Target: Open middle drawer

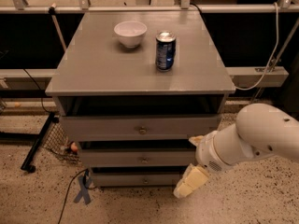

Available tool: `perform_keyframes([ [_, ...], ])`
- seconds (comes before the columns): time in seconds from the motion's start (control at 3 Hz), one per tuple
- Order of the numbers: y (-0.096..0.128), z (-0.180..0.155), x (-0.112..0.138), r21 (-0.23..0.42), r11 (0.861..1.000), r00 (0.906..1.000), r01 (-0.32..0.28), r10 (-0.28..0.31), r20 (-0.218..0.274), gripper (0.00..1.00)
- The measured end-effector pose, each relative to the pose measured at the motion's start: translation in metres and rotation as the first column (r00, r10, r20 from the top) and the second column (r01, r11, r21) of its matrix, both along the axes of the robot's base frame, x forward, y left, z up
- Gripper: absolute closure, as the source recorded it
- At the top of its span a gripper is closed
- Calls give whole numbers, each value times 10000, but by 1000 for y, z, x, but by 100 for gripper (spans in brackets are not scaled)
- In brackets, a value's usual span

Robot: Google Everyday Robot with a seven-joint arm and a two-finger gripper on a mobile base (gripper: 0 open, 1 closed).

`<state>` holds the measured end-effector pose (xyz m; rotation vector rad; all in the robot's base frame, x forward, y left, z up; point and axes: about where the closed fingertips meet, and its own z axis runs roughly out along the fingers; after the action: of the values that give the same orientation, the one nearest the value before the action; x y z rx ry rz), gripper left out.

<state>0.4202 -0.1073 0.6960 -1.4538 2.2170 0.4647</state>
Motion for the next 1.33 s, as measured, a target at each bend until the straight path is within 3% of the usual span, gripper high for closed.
perform_keyframes([
  [0.67, -10, -57, 12, -519, 9974, 9970, 498, -527, -560, 0],
  [1.33, -16, -116, 40, -619, 9953, 9957, 749, -781, -503, 0],
])
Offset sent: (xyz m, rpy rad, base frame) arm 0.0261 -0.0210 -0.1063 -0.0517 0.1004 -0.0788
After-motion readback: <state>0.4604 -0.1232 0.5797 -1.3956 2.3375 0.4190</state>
